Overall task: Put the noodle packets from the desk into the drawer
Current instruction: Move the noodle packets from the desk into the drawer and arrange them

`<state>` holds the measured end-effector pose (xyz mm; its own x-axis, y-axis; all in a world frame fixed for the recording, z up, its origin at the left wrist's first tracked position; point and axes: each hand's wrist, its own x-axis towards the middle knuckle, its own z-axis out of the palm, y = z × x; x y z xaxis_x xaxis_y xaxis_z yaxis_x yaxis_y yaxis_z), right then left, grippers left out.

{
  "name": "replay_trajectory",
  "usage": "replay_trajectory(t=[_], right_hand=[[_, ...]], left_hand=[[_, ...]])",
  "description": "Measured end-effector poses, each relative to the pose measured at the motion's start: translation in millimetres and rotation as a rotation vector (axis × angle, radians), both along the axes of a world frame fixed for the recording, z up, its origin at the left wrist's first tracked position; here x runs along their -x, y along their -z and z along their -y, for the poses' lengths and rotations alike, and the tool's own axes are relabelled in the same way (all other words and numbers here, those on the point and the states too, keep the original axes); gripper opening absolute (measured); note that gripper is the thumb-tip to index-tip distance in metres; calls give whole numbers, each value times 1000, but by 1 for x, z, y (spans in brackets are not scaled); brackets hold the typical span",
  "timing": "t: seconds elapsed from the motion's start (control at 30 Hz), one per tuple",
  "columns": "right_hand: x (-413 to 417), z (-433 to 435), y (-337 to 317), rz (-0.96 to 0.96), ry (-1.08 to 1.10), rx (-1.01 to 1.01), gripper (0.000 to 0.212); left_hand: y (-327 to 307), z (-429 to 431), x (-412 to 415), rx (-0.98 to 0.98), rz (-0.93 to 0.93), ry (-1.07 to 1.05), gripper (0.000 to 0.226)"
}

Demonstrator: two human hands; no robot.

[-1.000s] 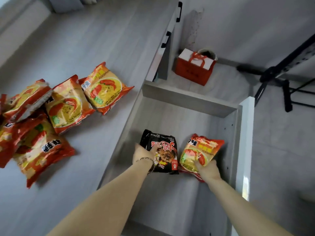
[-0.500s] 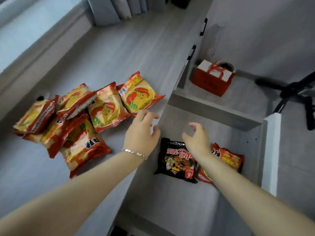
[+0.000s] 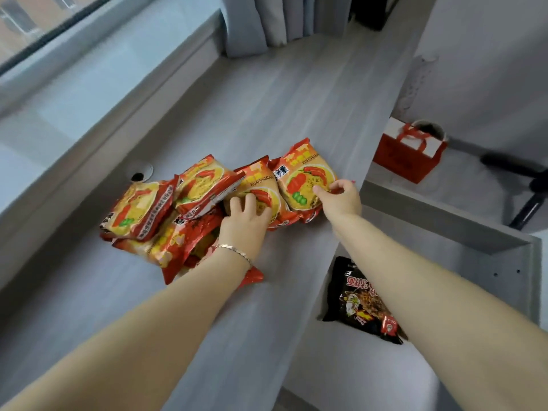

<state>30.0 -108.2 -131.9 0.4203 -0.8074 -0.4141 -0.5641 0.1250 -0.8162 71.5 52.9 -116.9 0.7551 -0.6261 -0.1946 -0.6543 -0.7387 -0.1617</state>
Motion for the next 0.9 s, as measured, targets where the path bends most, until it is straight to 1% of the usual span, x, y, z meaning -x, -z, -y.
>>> replay_trajectory(t=[0.1, 0.17, 0.23, 0.3, 0.37, 0.43, 0.5, 0.57, 0.63, 0.67, 0.7, 0.73, 0.77, 0.83, 0.87, 0.9], right_hand=[[10, 5, 1, 95, 85, -142, 24], [25, 6, -1, 198, 183, -261, 25], [48, 10, -6, 302, 236, -316, 23], [77, 18, -10, 396, 253, -336, 23], [114, 32, -13, 512, 337, -384, 28], [150, 44, -10, 592, 479, -438, 32], [188, 56, -2, 595, 630, -451, 30], [217, 64, 10, 540, 754, -471, 26], [229, 67, 23, 485, 831, -501, 15], [244, 76, 30, 449, 871, -497, 16], [246, 78, 37, 414, 883, -507, 23], [247, 80, 44, 372, 889, -511, 29], [253, 85, 52, 312, 891, -498, 31], [259, 92, 64, 149, 851, -407, 22], [261, 94, 68, 71, 799, -356, 14], [262, 95, 72, 4, 732, -327, 12]], left_hand=[[-2, -2, -1, -22, -6, 44, 36], [-10, -1, 3, 19, -28, 50, 32], [-21, 6, 13, 141, -75, 50, 31], [-36, 17, 29, 325, -152, 57, 29], [-47, 36, 50, 521, -235, 74, 23], [-53, 56, 72, 609, -295, 100, 20], [-52, 82, 99, 624, -332, 180, 19], [-43, 102, 121, 584, -344, 292, 19], [-27, 112, 132, 496, -343, 386, 20], [-15, 127, 146, 435, -344, 427, 23], [-3, 130, 149, 345, -343, 438, 29], [9, 133, 151, 226, -349, 440, 37], [21, 142, 157, 111, -352, 453, 46], [40, 151, 165, -45, -369, 455, 56], [48, 153, 166, -95, -374, 451, 59], [55, 154, 166, -135, -376, 448, 62]])
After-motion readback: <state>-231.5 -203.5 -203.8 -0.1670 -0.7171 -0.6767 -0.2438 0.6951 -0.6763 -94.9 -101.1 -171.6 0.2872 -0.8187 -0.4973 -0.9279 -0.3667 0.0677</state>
